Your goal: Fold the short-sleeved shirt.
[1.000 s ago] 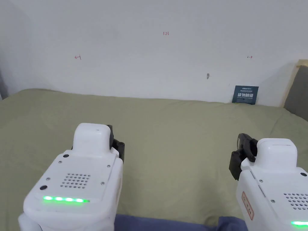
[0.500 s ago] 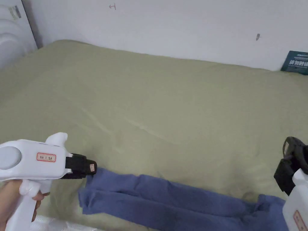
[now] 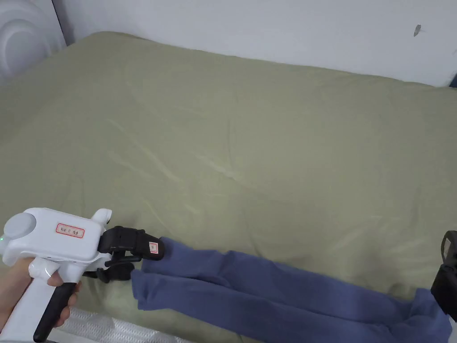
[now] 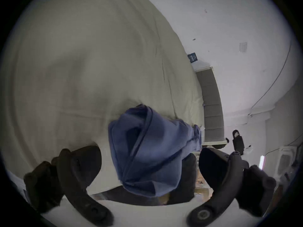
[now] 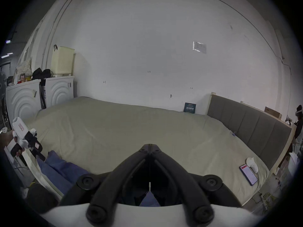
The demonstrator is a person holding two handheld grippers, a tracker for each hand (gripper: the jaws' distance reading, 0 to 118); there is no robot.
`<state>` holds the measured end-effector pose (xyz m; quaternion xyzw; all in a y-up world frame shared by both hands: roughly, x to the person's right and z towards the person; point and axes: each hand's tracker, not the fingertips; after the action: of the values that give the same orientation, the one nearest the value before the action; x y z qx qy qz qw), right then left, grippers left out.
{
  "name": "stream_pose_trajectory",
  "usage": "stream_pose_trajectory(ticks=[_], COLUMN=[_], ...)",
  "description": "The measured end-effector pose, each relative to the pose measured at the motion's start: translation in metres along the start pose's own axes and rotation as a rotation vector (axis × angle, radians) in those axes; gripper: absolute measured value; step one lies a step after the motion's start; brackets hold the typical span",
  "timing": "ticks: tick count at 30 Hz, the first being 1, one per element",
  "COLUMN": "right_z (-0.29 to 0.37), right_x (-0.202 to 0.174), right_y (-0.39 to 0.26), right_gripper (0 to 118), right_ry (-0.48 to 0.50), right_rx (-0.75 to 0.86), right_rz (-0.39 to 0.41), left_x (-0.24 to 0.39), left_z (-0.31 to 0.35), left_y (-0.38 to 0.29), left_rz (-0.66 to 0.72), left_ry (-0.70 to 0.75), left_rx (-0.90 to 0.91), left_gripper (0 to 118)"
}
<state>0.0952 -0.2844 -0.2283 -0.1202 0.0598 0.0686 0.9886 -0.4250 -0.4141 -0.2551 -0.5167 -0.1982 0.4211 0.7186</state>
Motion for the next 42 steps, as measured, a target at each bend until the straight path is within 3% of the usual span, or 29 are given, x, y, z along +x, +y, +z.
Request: stream_pose_trajectory(ticks=[5,6,10,11,12,13,15,17,18,24,28,29,30,33,42], right_z=[-0.002,-0.003,-0.002,0.0,0.002,0.003,0.008,0.014,0.015,0.026,0.029,0.029,0.029,0.03,0.047], right_x=[0.003,0.003,0.002,0.002,0.002,0.003,0.007,0.012,0.015,0.032,0.046,0.048,0.051,0.058,0.074], right_y=[-0.005,-0.006,-0.009,-0.01,-0.01,-0.01,-0.01,-0.007,-0.006,0.0,0.001,0.0,0.0,0.0,-0.008], right_gripper=[1,1,1,1,1,1,1,1,1,1,1,1,1,1,1], right_ry=[0.001,0.004,0.01,0.016,0.019,0.023,0.02,0.017,0.017,-0.006,-0.022,-0.025,-0.032,-0.042,-0.052], right_rx=[-0.025,-0.029,-0.042,-0.044,-0.045,-0.047,-0.04,-0.034,-0.033,0.002,0.012,0.016,0.019,0.018,0.01], right_rz=[-0.008,-0.011,-0.029,-0.036,-0.039,-0.04,-0.039,-0.06,-0.065,-0.08,-0.095,-0.097,-0.098,-0.119,-0.153], left_x=[-0.026,0.004,0.005,0.007,0.008,0.008,0.026,0.024,-0.008,-0.002,0.093,0.113,0.089,0.14,0.239], left_z=[-0.009,-0.013,-0.029,-0.029,-0.025,-0.024,-0.039,-0.036,-0.038,-0.009,0.039,0.039,0.056,0.051,-0.059], left_y=[0.011,-0.006,-0.007,-0.006,-0.005,-0.004,-0.014,-0.015,0.007,0.011,-0.041,-0.053,-0.015,-0.018,-0.047], left_rz=[0.042,0.046,0.038,0.04,0.033,0.026,0.059,0.121,0.131,0.104,0.104,0.093,0.029,-0.069,-0.281], left_ry=[-0.11,-0.128,-0.123,-0.124,-0.116,-0.083,0.114,0.018,0.028,0.077,0.125,0.142,0.189,0.221,0.298], left_rx=[-0.019,-0.034,-0.045,-0.044,-0.044,-0.036,0.021,-0.001,0.004,0.148,0.24,0.236,0.228,0.209,0.098], left_gripper=[118,118,114,102,67,5,5,5,5,5,5,5,5,5,5])
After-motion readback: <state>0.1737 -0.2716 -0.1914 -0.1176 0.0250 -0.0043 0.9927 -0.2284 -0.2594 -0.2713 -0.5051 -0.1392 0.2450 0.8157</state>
